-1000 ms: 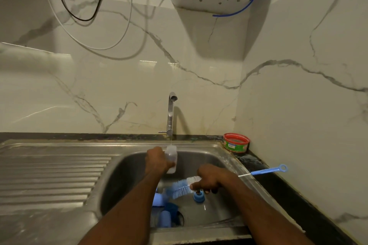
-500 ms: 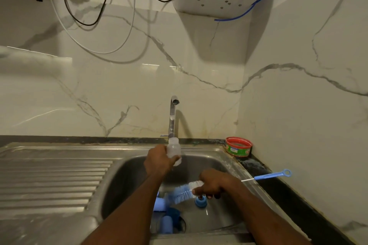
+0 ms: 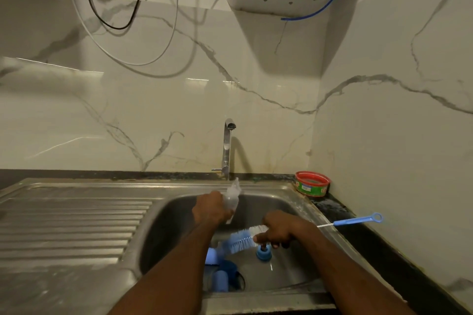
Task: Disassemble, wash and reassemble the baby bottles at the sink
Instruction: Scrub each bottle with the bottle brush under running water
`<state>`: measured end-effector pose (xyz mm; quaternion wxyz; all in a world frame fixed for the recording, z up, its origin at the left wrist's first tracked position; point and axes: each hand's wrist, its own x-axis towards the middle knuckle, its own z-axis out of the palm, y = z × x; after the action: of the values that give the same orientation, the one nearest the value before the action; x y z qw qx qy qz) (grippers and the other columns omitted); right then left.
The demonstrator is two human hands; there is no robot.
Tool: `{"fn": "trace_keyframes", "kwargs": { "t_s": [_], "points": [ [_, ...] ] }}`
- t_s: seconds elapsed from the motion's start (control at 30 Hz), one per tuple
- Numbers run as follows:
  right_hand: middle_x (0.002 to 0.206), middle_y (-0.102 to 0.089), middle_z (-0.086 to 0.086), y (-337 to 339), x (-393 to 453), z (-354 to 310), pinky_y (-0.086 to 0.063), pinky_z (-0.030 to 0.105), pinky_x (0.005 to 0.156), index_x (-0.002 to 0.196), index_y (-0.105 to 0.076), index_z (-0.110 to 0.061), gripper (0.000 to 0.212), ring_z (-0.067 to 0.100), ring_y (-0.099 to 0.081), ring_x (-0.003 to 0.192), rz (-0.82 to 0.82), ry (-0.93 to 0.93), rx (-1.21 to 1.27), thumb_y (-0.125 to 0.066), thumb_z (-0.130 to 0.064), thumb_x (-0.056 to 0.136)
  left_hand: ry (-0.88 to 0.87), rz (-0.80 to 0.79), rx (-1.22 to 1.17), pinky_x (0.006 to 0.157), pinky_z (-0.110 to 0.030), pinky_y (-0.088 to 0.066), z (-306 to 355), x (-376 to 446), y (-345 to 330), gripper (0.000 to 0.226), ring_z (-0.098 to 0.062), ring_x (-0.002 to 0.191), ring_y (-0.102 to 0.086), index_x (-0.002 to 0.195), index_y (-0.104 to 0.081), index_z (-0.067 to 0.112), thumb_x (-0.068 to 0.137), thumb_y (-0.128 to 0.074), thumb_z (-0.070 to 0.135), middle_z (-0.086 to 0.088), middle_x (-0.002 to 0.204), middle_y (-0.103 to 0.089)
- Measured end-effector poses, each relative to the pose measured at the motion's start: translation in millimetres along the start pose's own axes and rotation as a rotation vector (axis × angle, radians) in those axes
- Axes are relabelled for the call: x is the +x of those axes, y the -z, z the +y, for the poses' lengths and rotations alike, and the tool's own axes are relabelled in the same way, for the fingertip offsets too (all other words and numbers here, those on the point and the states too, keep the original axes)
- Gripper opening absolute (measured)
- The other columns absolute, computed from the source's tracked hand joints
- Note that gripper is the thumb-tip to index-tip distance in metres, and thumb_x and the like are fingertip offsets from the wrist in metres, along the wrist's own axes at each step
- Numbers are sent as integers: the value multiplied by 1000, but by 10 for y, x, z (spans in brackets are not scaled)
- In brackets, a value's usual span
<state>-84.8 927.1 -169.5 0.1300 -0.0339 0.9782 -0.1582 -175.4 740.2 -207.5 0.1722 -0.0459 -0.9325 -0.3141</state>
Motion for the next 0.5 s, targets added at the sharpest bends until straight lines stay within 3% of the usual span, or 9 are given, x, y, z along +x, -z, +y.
{"fn": "trace_keyframes", "kwargs": {
  "t_s": [0.07,0.2,0.23,0.3,0.33,0.4,0.5],
  "points": [
    [83,-63,-5,7,-5,-9,-48,19,56,116,-58,-15,27,6,-60,67,8,-5,-11,-62,-36,99,7,-38,-93,93,-32,-53,-11,21,-18,41,-13,100,-62,121,-63,21,88,-75,42,0,114,-68],
    [80,-63,-5,67,-12,-23,-47,19,55,106,-58,-19,19,6,-60,65,105,-14,-59,-62,-37,99,-46,-27,-301,104,-35,-47,73,92,66,57,-23,123,-57,138,-57,20,88,-76,41,-4,136,-60],
    [80,-63,-4,80,-2,-8,-48,20,55,104,-59,-19,19,7,-60,64,156,-18,-85,-62,-37,98,-24,-35,-309,99,-35,-53,59,99,64,59,-24,122,-56,137,-57,22,86,-77,42,-6,138,-58],
    [86,-64,-1,116,-14,2,-53,25,66,108,-63,-17,20,12,-63,71,241,-42,-133,-64,-34,96,55,-76,-303,73,-28,-59,15,99,64,67,-25,114,-59,135,-54,20,79,-84,41,-10,135,-55],
    [91,-66,1,119,-24,3,-55,29,75,111,-64,-16,22,15,-65,79,253,-70,-155,-65,-30,94,79,-90,-265,70,-29,-60,1,80,68,72,-26,111,-60,134,-51,17,76,-86,40,-12,132,-54],
    [100,-71,2,120,-47,10,-56,34,84,113,-65,-14,25,19,-68,89,242,-110,-181,-67,-24,90,87,-84,-192,86,-39,-60,-28,94,65,78,-27,111,-60,133,-48,13,71,-89,37,-12,127,-57],
    [89,-66,-3,135,-102,-12,-48,25,66,110,-66,-15,21,12,-62,68,255,-101,-104,-65,-29,93,66,-63,-154,92,-42,-57,-32,90,60,75,-27,111,-61,131,-48,11,72,-90,31,-12,124,-59]
  ]
}}
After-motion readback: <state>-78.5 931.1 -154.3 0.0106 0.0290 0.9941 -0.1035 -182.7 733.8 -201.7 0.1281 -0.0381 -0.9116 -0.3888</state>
